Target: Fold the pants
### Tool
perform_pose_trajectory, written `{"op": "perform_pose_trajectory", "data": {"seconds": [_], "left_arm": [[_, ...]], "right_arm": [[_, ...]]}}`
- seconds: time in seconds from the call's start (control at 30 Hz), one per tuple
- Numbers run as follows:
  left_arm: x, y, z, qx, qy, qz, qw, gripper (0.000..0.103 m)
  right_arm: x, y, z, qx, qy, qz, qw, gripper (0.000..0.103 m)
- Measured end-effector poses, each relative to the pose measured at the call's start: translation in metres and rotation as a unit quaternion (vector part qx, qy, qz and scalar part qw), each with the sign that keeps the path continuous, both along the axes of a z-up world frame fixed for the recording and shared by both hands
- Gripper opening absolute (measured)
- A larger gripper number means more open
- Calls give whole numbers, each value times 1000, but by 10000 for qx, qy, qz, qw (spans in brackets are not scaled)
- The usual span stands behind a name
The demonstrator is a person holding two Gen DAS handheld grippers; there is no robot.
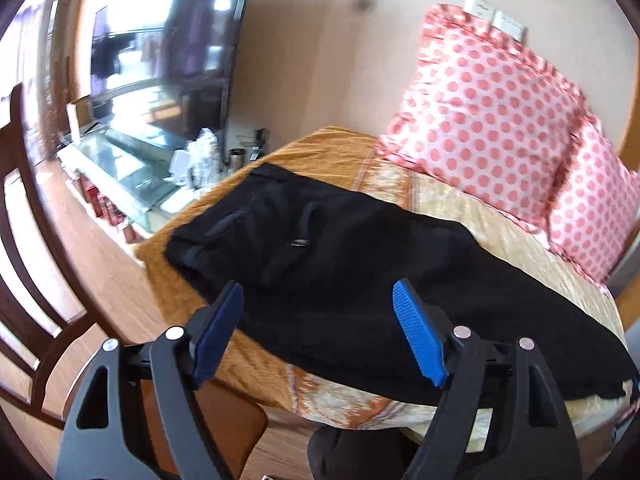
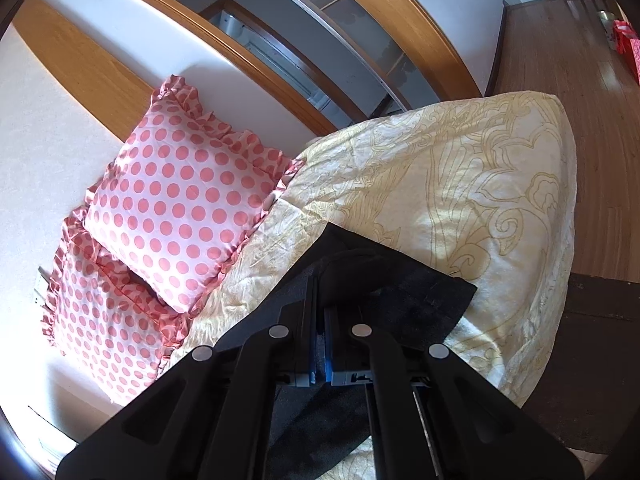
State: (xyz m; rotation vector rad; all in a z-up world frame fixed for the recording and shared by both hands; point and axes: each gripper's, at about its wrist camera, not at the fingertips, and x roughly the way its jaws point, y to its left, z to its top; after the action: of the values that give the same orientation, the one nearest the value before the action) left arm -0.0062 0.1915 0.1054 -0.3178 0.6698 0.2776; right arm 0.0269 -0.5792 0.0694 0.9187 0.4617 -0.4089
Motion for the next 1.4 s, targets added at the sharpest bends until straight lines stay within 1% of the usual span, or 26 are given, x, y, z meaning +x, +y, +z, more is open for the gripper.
{"op": "perform_pose_trajectory", "data": {"seconds": [0.03, 0.1, 0.2, 0.27, 0.33, 0.4, 0.5, 0.57, 0.6, 0.63, 0.67, 0.7, 0.77, 0.83, 0.87, 0.9, 0.93, 1.0, 1.03, 1.1, 1.2, 1.23, 1.27, 1.3, 1.37, 1.4], "left_arm": [[8, -14, -1, -44, 31, -295, 9996, 78], [26, -44, -10, -159, 147, -961, 9951, 78], [51, -93, -28, -101, 394, -1809, 9827, 78], [62, -124, -32, -20, 480, -2267, 9728, 78], [69, -148, -36, 27, 508, -2619, 9637, 78], [73, -163, -41, -37, 566, -2863, 9565, 78], [80, -176, -51, -171, 725, -3028, 9501, 79], [81, -180, -58, -233, 830, -3076, 9476, 79], [82, -181, -60, -240, 871, -3082, 9470, 79], [82, -182, -62, -237, 892, -3074, 9471, 79], [83, -182, -63, -245, 908, -3069, 9471, 79], [83, -181, -64, -269, 918, -3066, 9470, 80], [82, -181, -64, -307, 927, -3068, 9468, 82], [82, -182, -64, -278, 964, -3082, 9460, 82], [82, -183, -65, -241, 979, -3098, 9454, 82], [81, -183, -65, -210, 982, -3117, 9449, 82], [81, -184, -65, -179, 983, -3137, 9443, 82], [80, -185, -66, -131, 973, -3194, 9425, 83], [79, -186, -66, -97, 978, -3231, 9413, 83], [78, -187, -66, -24, 1011, -3307, 9383, 83], [79, -186, -66, -12, 1058, -3376, 9353, 83], [78, -186, -66, -20, 1054, -3387, 9350, 83], [78, -185, -66, -33, 1048, -3391, 9349, 83], [77, -184, -66, -55, 1035, -3392, 9350, 83], [74, -183, -66, -89, 1008, -3391, 9353, 83], [73, -182, -65, -97, 1001, -3395, 9352, 83]], "right_arm": [[-3, -1, -2, 39, 91, -9, 10000, 2], [-5, -3, -11, 112, 297, 33, 9995, 2], [-9, -5, -20, 309, 402, 130, 9986, 3], [-12, -5, -21, 510, 392, 191, 9977, 14], [-15, -5, -19, 533, 357, 243, 9976, 39], [-17, -5, -17, 516, 328, 262, 9978, 42], [-13, -12, -21, 750, 203, 258, 9966, 42], [-6, -17, -24, 831, 224, 288, 9959, 40], [-1, -19, -26, 838, 260, 317, 9956, 34], [5, -20, -28, 821, 323, 348, 9955, 18], [11, -21, -29, 783, 373, 401, 9954, 9], [19, -22, -29, 722, 399, 493, 9954, 3], [32, -20, -13, 242, 249, 724, 9968, 3], [34, -13, 20, -468, -486, 1115, 9915, 3], [32, -9, 32, -787, -640, 1218, 9874, 3], [31, -8, 36, -947, -502, 1204, 9869, 3], [31, -12, 30, -870, -153, 1158, 9893, 3], [28, -24, -1, -369, 546, 1027, 9925, 3], [25, -27, -14, -233, 772, 986, 9918, 3], [18, -27, -28, -92, 886, 935, 9916, 3], [14, -25, -27, -51, 887, 866, 9923, 3], [13, -24, -25, -19, 947, 842, 9919, 9], [10, -23, -22, -43, 994, 771, 9920, 12], [7, -21, -17, -161, 1047, 729, 9917, 15], [-2, -12, -5, -501, 1080, 630, 9909, 16], [-6, -6, 3, -697, 1114, 588, 9896, 21]]}}
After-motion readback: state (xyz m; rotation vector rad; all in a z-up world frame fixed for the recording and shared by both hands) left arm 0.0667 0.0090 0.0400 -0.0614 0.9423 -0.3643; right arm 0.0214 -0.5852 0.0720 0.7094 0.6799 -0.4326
